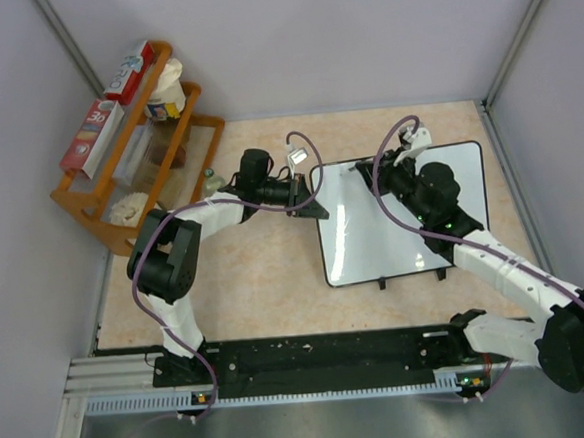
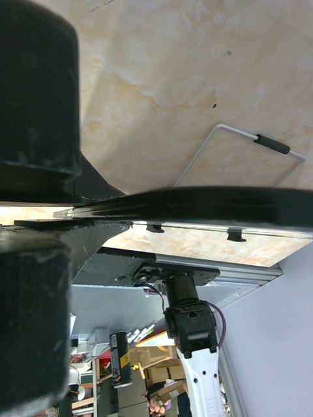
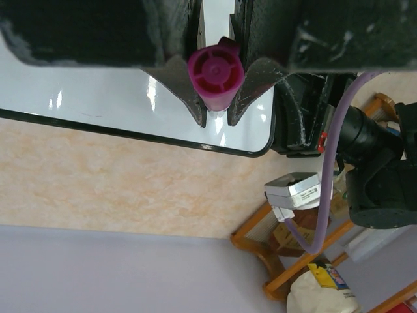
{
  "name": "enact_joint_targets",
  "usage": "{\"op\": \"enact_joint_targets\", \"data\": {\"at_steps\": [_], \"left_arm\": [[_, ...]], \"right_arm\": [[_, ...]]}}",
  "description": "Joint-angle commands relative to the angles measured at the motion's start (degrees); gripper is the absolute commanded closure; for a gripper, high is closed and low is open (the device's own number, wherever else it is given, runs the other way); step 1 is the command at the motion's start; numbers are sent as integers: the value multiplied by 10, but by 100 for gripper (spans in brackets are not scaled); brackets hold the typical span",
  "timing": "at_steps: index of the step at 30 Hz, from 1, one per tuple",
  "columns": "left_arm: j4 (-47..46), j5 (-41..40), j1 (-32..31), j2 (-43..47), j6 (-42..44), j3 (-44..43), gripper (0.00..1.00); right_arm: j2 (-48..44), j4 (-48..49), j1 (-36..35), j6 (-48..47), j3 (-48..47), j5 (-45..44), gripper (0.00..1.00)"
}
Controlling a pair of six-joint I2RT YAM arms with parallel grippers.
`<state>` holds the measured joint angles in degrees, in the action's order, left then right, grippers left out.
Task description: Write a sentence on the whiteboard
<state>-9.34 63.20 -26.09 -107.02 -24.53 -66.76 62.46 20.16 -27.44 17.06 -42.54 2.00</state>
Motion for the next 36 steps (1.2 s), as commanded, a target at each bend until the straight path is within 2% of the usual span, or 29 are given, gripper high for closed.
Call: {"op": "enact_joint_targets", "data": {"at_steps": [1, 12, 28, 36], "left_arm": [[33, 16, -14, -11, 38, -13, 100], [33, 16, -14, -12, 39, -12, 100], [30, 14, -14, -14, 37, -14, 100], [30, 15, -14, -19, 39, -11, 100]], "right_arm": [[12, 22, -8, 7, -31, 2, 100], [3, 8, -8, 8, -8, -17, 100], [-7, -45, -8, -5, -13, -98, 100], [-26, -39, -8, 19, -26, -57, 100]]}}
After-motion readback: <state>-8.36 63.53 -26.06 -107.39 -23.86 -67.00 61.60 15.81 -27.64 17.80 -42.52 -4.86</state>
